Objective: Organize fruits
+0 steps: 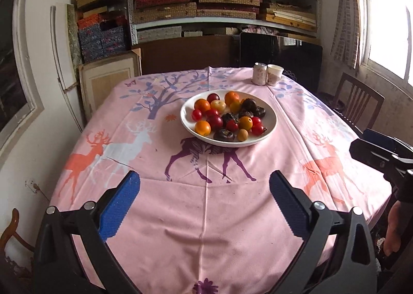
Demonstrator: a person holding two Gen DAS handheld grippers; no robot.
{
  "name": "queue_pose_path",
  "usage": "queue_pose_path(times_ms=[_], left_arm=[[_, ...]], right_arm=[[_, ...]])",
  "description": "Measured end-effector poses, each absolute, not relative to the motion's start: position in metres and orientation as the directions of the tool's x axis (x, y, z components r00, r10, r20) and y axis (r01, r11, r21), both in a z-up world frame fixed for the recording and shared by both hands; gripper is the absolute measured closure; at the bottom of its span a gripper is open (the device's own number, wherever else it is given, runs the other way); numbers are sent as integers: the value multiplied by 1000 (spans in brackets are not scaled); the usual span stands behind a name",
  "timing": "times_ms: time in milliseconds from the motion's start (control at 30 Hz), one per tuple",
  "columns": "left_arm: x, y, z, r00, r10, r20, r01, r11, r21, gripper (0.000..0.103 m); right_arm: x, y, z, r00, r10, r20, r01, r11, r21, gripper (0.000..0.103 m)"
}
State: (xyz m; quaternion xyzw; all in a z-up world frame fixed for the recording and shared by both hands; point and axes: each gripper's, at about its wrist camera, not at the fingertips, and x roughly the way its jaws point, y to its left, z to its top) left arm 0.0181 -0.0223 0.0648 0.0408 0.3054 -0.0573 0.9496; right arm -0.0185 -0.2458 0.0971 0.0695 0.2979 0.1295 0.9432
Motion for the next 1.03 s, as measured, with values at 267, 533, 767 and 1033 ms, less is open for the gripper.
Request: queue_pose_path(times_ms=[267, 533, 767, 1033], left_arm=[[-34, -27, 94, 837, -49, -545, 94, 994, 54, 5], [-56, -29, 94, 849, -11, -529, 71, 993, 94, 5], [-55, -24, 93, 853, 2, -523, 49, 995, 84, 5], [-54, -27, 89, 858, 38, -512, 33, 991, 129, 5]], right_arm=[[-66, -252, 125, 836, 249, -490, -185, 967, 175, 4], [-86, -251, 127, 838, 238, -492, -180, 970, 163, 4], [-90, -244, 125, 833, 242, -498, -194, 970, 148, 4], [-86, -246, 121, 826, 239, -510, -179, 970, 165, 4]])
